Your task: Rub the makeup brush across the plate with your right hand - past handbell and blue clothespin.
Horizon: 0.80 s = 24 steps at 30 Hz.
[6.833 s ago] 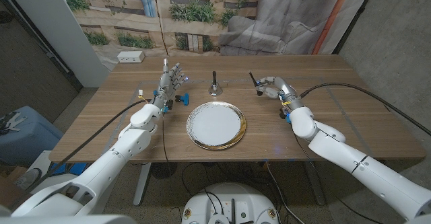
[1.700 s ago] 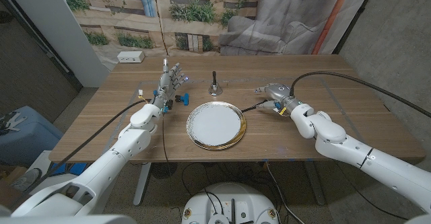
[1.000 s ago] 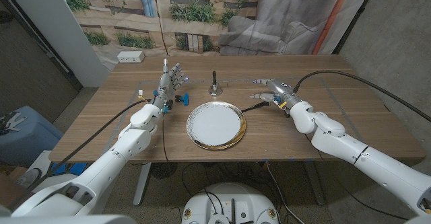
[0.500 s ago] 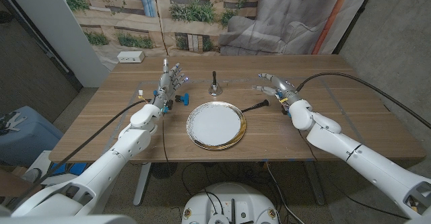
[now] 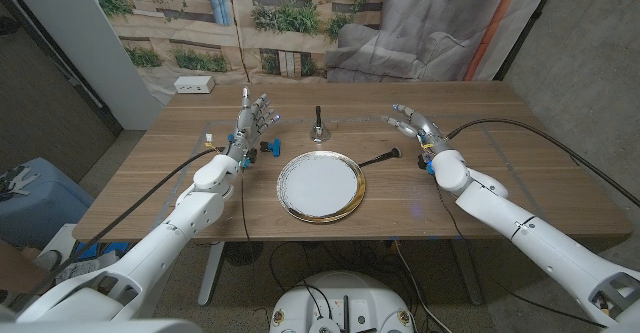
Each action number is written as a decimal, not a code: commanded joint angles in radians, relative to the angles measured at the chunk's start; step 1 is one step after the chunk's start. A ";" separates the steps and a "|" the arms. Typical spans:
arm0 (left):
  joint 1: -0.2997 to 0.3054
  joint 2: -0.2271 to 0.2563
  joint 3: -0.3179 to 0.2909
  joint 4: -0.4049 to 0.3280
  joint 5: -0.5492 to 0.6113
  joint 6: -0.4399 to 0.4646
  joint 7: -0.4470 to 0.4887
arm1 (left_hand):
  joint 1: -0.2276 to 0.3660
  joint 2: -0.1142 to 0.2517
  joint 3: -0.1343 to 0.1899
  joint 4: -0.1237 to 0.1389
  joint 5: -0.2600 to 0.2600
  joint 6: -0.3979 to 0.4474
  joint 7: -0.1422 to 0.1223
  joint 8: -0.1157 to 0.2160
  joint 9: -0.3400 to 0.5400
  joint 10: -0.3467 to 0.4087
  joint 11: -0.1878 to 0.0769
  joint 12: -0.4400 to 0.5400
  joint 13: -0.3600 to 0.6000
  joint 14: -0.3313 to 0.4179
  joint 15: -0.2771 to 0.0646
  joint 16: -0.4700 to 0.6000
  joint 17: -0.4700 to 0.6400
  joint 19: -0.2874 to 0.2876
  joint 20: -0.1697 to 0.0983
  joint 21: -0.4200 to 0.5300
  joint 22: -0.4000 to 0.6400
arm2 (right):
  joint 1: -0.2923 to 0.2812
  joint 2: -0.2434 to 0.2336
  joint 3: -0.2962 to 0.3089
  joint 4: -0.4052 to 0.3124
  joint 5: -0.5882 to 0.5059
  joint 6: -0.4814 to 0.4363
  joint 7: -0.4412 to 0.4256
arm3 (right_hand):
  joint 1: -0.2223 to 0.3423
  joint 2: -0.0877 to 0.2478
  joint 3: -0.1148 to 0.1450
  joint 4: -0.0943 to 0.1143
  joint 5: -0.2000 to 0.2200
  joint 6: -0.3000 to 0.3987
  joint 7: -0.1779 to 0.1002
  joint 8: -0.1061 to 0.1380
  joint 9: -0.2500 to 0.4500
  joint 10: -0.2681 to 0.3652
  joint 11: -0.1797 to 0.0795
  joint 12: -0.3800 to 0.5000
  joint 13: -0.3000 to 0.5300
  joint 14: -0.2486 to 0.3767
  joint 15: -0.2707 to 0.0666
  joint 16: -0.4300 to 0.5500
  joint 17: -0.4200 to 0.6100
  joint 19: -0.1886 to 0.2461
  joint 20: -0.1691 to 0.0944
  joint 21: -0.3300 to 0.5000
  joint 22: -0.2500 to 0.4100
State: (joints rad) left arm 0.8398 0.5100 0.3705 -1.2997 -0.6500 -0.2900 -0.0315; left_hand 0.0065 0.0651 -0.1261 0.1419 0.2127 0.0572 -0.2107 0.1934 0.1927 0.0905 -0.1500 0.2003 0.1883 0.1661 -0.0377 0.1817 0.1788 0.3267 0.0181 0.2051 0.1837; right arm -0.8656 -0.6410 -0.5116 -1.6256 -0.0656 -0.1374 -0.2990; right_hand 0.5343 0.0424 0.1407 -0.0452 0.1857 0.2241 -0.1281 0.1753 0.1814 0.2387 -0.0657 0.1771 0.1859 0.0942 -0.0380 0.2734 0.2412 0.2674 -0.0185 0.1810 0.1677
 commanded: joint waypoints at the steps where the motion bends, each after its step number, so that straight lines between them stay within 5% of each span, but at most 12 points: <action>1: 0.000 0.000 0.000 0.001 0.000 0.000 0.000 | -0.001 0.015 -0.002 0.007 0.003 -0.002 -0.010 0.003 0.002 0.003 -0.006 0.007 0.003 0.007 -0.014 0.003 0.002 0.007 0.000 0.004 0.005 | -0.013 0.085 0.078 0.152 0.278 0.221 0.019 | -0.024 0.006 0.001 0.011 -0.001 -0.010 0.009 -0.002 -0.001 -0.008 0.005 0.001 0.001 -0.008 -0.001 -0.005 -0.001 -0.007 -0.009 -0.001 -0.001; 9: -0.001 0.000 0.000 0.001 0.000 -0.001 0.000 | -0.001 0.015 -0.002 0.007 0.003 -0.001 -0.010 0.004 0.002 0.004 -0.007 0.007 0.003 0.006 -0.014 0.003 0.002 0.008 0.000 0.004 0.005 | -0.014 0.097 0.096 0.207 0.356 0.285 0.025 | -0.054 0.020 -0.003 0.021 -0.004 -0.010 0.035 0.004 -0.003 -0.003 0.015 0.007 -0.001 0.009 -0.007 -0.003 -0.003 0.005 -0.019 0.005 -0.001; 16: -0.001 0.000 0.000 0.001 0.000 -0.001 0.000 | -0.001 0.015 -0.002 0.007 0.003 -0.001 -0.010 0.004 0.002 0.003 -0.007 0.007 0.003 0.007 -0.014 0.003 0.002 0.008 0.000 0.005 0.005 | -0.017 0.146 0.129 0.259 0.486 0.357 0.068 | -0.098 0.033 -0.011 0.039 -0.006 -0.036 0.042 0.000 -0.004 -0.022 0.015 0.004 -0.003 -0.003 0.003 -0.012 -0.005 -0.027 -0.015 -0.004 -0.001; 24: -0.001 0.000 0.000 0.001 0.000 -0.001 0.000 | -0.001 0.015 -0.002 0.007 0.004 -0.001 -0.010 0.004 0.002 0.004 -0.006 0.007 0.003 0.007 -0.013 0.003 0.002 0.007 0.001 0.004 0.005 | -0.006 0.184 0.147 0.305 0.583 0.396 0.108 | -0.172 0.047 -0.027 0.068 -0.002 -0.084 0.088 -0.002 -0.006 -0.055 0.021 0.001 -0.005 -0.018 0.011 -0.027 -0.009 -0.074 -0.016 -0.007 -0.001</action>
State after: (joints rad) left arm 0.8391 0.5097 0.3705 -1.2987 -0.6499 -0.2910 -0.0318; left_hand 0.0066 0.0651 -0.1261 0.1419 0.2127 0.0572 -0.2107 0.1934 0.1927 0.0905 -0.1500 0.2003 0.1882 0.1661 -0.0378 0.1817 0.1788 0.3267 0.0181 0.2051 0.1837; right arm -0.8797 -0.5172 -0.4029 -1.4015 0.3591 0.1743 -0.2453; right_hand 0.3764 0.0864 0.1140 0.0146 0.1811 0.1494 -0.0425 0.1753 0.1768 0.1890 -0.0449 0.1771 0.1811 0.0804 -0.0305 0.2510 0.2321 0.2003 -0.0320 0.1772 0.1656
